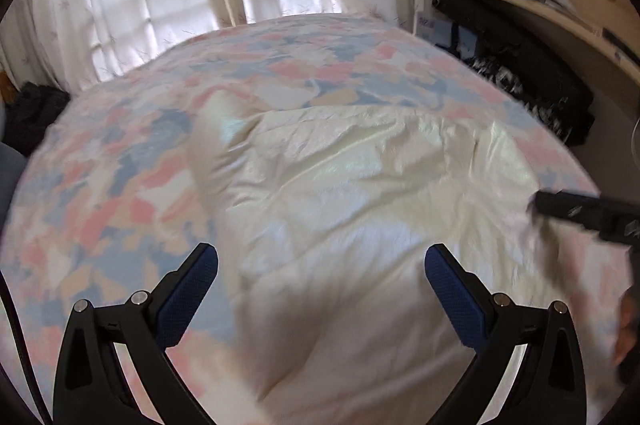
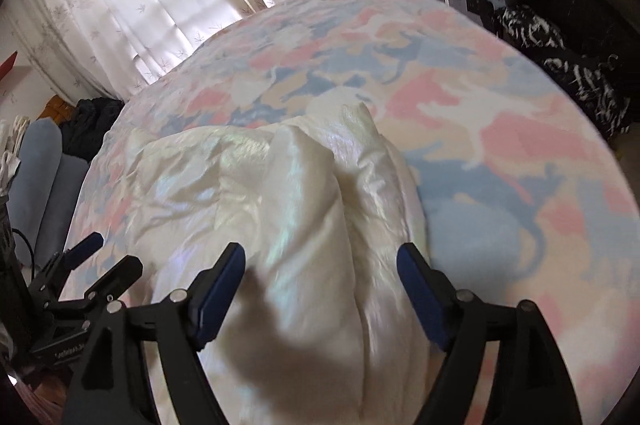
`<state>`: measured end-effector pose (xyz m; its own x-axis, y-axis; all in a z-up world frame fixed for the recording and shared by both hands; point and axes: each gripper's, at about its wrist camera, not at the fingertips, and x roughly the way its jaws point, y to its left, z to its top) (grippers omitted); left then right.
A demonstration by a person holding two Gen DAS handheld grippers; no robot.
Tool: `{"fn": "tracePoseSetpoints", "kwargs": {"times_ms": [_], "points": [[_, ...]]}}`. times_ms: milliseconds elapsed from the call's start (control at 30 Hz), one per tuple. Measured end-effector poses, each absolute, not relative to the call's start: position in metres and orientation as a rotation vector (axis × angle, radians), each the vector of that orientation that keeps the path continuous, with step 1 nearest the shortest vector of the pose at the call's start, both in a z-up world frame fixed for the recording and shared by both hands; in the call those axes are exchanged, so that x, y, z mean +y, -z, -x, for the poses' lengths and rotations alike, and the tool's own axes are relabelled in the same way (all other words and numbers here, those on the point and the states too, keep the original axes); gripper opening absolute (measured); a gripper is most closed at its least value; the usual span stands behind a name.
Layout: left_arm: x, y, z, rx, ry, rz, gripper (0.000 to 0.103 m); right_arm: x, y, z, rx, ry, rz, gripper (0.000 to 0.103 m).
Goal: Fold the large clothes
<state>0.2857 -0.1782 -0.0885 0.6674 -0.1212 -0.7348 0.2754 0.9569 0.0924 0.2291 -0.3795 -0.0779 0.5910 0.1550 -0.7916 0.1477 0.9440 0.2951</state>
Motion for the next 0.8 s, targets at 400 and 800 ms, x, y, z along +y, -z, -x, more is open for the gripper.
{"fn": "tracePoseSetpoints", "kwargs": {"times_ms": [400, 800], "points": [[-0.153, 0.056, -0.22, 0.866, 0.285, -0.126, 0.102, -0.364, 0.029, -0.162, 0.938, -0.064, -0.279, 0.099], [-0.127, 0.081, -0.229, 0.984, 0.336, 0.134, 0.102, -0.369, 0.019, -0.146, 0.937, -0.112, -0.358, 0.103]]}}
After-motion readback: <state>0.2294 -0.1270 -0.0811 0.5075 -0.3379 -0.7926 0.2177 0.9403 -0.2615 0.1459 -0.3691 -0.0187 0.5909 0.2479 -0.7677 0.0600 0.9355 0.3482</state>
